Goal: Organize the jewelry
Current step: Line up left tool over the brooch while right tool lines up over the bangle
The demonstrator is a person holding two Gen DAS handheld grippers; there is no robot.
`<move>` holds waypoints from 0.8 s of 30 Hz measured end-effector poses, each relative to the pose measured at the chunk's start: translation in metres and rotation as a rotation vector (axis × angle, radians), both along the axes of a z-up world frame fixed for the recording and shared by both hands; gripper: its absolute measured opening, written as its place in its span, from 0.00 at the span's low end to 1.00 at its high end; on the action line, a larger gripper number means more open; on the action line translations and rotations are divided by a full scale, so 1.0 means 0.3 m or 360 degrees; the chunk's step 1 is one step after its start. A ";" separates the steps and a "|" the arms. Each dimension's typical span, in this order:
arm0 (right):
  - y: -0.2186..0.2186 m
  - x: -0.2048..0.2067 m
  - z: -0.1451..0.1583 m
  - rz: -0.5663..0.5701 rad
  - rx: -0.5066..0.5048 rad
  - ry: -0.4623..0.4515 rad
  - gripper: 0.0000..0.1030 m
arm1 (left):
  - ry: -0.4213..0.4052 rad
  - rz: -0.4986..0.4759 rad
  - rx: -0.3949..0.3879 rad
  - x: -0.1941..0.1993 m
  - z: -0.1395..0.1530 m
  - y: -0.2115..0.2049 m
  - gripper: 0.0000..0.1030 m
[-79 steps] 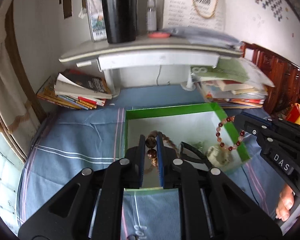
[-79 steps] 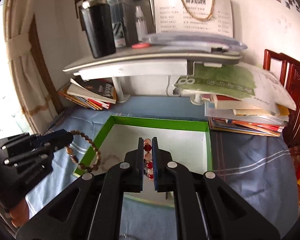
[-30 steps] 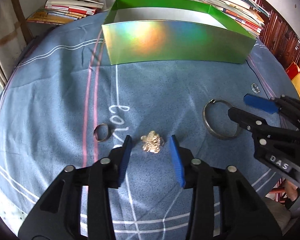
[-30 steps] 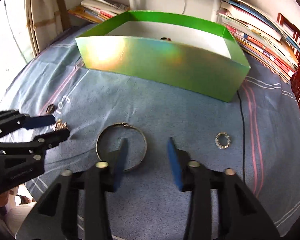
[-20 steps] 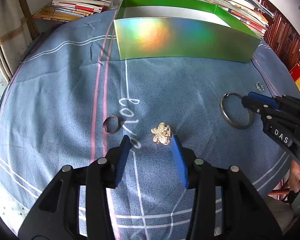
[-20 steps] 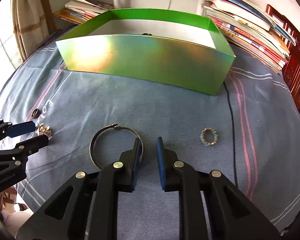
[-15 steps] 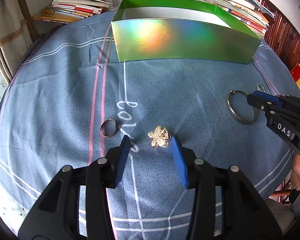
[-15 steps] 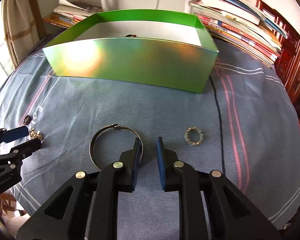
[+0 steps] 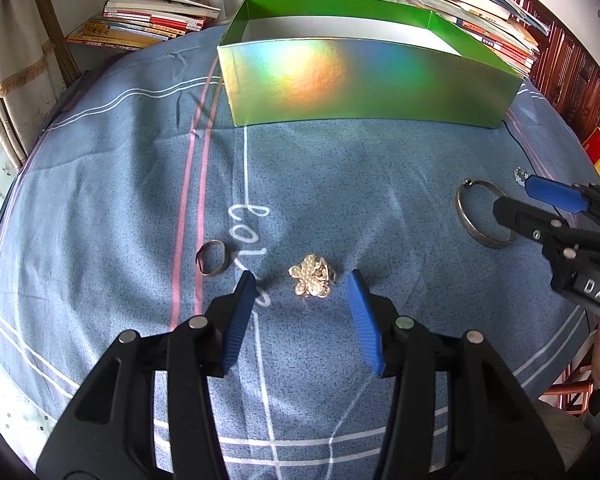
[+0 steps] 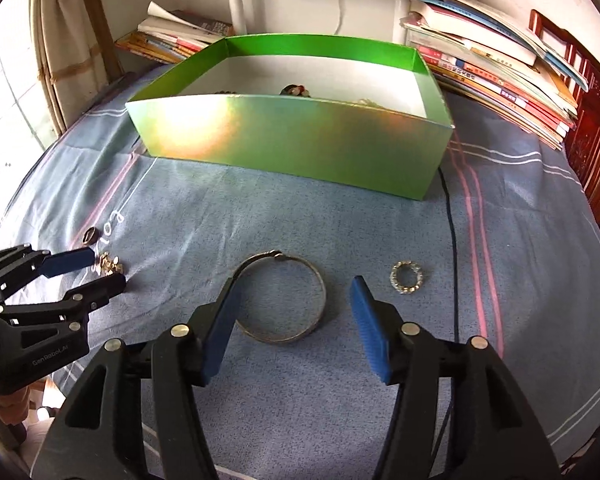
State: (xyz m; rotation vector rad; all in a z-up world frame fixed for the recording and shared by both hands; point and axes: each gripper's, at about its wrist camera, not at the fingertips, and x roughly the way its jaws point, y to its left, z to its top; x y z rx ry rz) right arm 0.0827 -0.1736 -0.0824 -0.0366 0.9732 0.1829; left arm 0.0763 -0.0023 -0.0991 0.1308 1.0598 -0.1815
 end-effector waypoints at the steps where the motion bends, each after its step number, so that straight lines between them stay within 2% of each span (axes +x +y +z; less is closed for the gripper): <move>1: 0.006 0.002 -0.008 0.0004 -0.0011 0.0011 0.55 | -0.0002 0.0000 0.0001 -0.003 -0.001 0.000 0.47; 7: 0.013 0.013 -0.047 -0.0010 -0.0048 0.0060 0.55 | -0.0009 0.0009 -0.0002 -0.005 -0.002 0.005 0.50; 15: 0.010 0.011 -0.056 -0.0010 -0.0068 0.0039 0.56 | -0.0015 0.0018 0.0000 -0.004 -0.004 0.006 0.54; 20: 0.004 0.015 -0.058 -0.0027 -0.0079 0.0040 0.59 | -0.0015 0.0017 -0.0002 -0.004 -0.004 0.007 0.55; 22: 0.000 0.014 -0.057 -0.0032 -0.0085 0.0041 0.59 | -0.0012 -0.0001 0.0000 -0.009 -0.001 0.006 0.51; 24: -0.002 0.016 -0.058 -0.0033 -0.0083 0.0041 0.59 | -0.0015 -0.0032 -0.0006 -0.018 0.003 -0.002 0.39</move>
